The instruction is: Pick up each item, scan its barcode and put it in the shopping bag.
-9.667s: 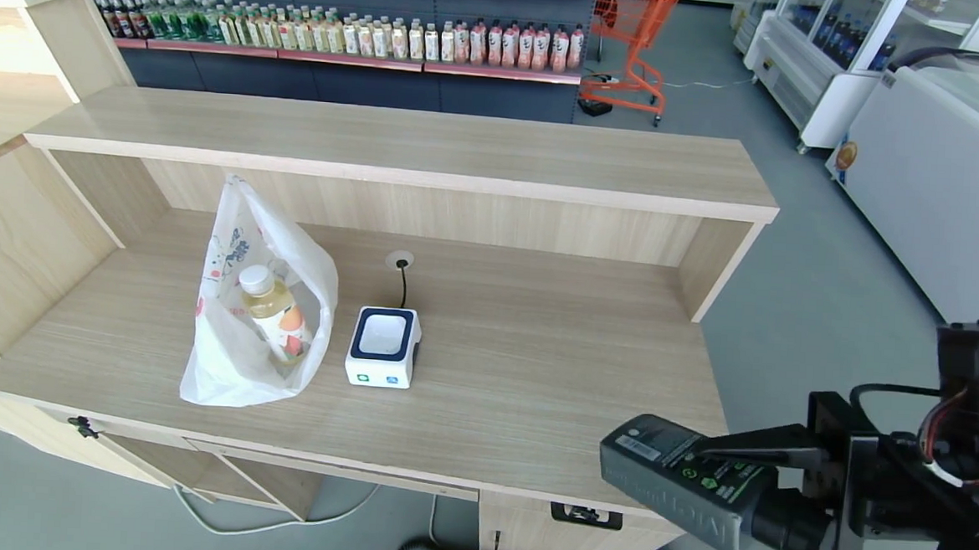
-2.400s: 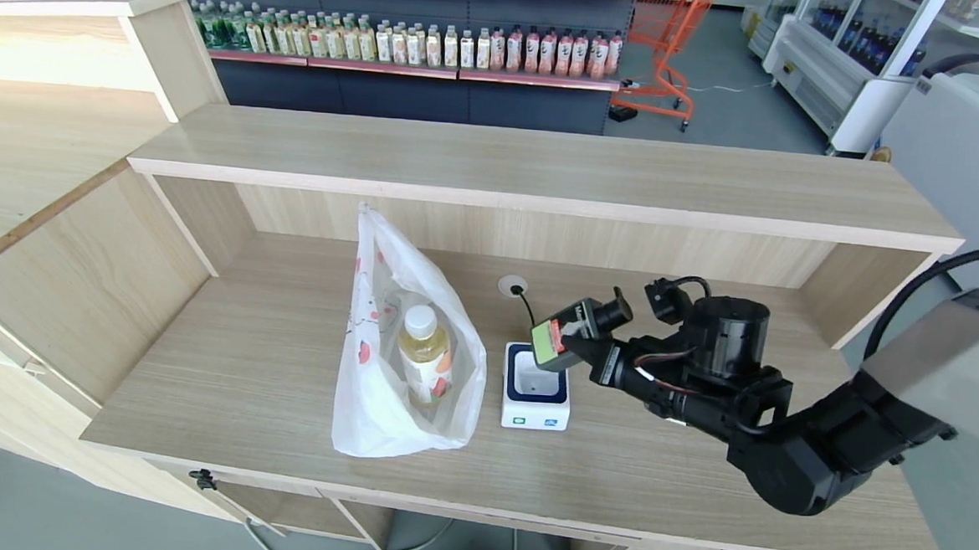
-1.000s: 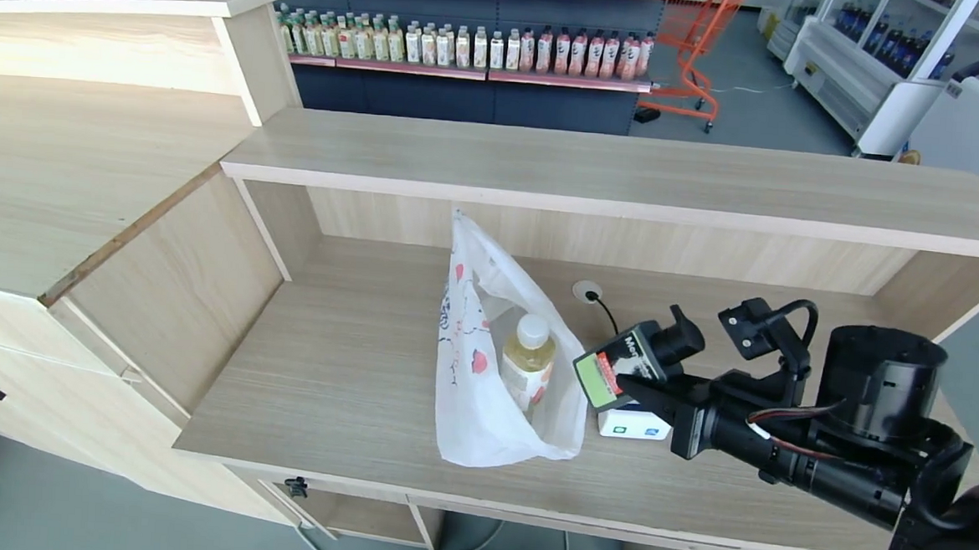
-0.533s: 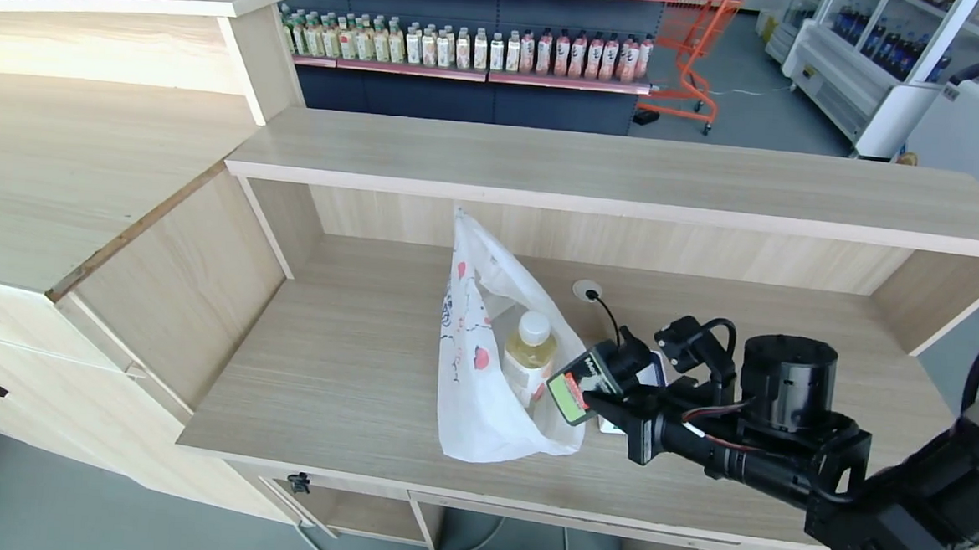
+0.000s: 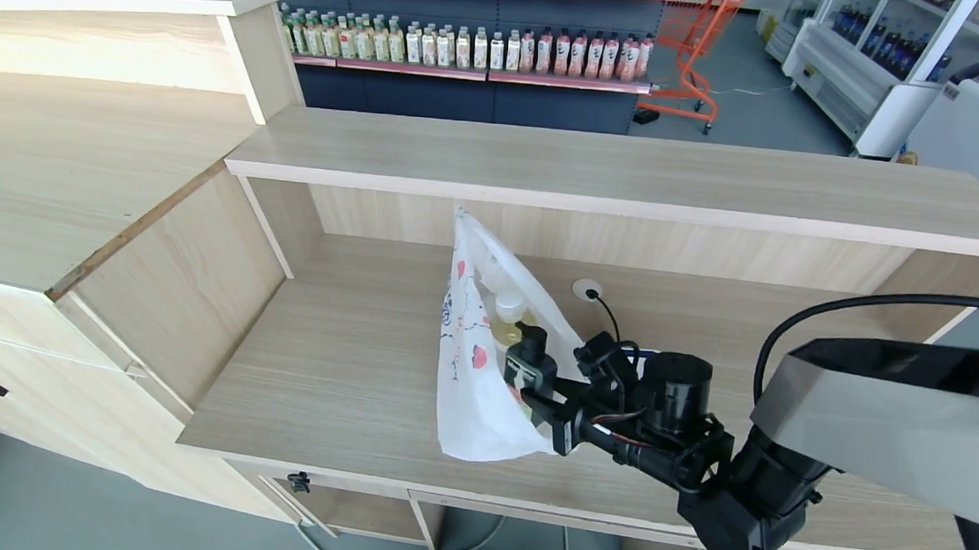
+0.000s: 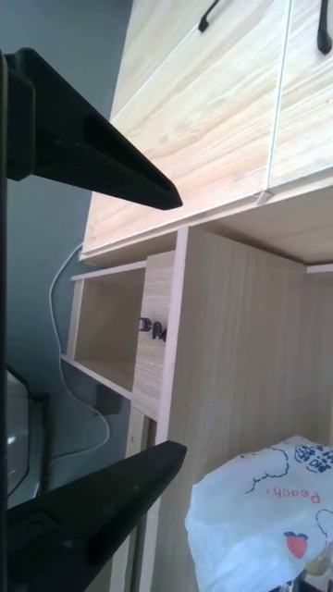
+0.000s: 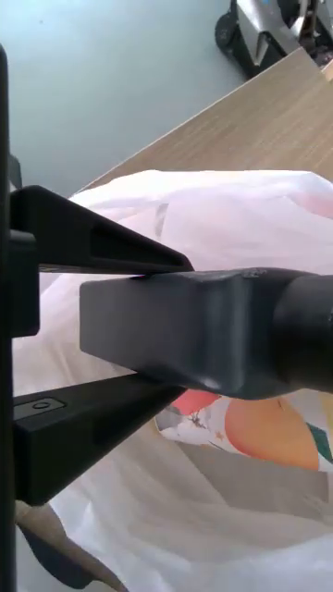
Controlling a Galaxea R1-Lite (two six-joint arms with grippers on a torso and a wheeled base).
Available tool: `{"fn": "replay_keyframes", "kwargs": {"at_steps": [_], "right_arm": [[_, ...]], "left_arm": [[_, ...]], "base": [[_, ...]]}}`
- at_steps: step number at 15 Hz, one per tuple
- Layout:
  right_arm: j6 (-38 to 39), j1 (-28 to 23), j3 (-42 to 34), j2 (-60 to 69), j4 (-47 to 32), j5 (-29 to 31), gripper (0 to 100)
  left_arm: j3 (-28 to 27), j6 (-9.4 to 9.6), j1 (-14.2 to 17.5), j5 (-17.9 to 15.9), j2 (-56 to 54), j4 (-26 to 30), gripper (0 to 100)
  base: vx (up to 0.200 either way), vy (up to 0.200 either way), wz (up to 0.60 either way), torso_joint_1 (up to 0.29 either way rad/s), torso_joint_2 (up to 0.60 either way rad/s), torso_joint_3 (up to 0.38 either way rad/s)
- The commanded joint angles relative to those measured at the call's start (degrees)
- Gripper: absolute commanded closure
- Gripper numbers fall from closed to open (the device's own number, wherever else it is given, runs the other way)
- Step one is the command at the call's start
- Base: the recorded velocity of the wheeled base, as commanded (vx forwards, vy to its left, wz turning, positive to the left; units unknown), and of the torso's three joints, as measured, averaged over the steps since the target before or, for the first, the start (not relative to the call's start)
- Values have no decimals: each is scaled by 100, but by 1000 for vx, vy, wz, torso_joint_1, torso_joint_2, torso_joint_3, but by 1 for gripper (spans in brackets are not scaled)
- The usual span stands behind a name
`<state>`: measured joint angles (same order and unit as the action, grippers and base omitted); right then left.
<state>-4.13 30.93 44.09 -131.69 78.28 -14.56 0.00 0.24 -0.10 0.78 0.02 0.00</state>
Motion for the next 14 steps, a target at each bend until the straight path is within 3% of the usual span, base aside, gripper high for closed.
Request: {"fn": "replay_keyframes", "kwargs": {"at_steps": [1, 4, 10, 11, 14], "right_arm": [[-61, 98, 363, -497, -32, 14, 100], [-650, 98, 530, -559, -524, 32, 100], [-738, 63, 556, -577, -524, 58, 100], [-738, 45, 574, -612, -506, 58, 0], [-685, 36, 829, -708, -506, 41, 0]], "left_arm": [[0, 2, 1, 1, -2, 0, 0], [0, 2, 10, 1, -2, 0, 0], [0, 2, 1, 1, -2, 0, 0], [0, 2, 1, 1, -2, 0, 0], [0, 2, 1, 1, -2, 0, 0]], "base": [[0, 0, 0, 0, 0, 0], [0, 0, 0, 0, 0, 0], [0, 0, 0, 0, 0, 0], [0, 0, 0, 0, 0, 0], [0, 0, 0, 0, 0, 0]]}}
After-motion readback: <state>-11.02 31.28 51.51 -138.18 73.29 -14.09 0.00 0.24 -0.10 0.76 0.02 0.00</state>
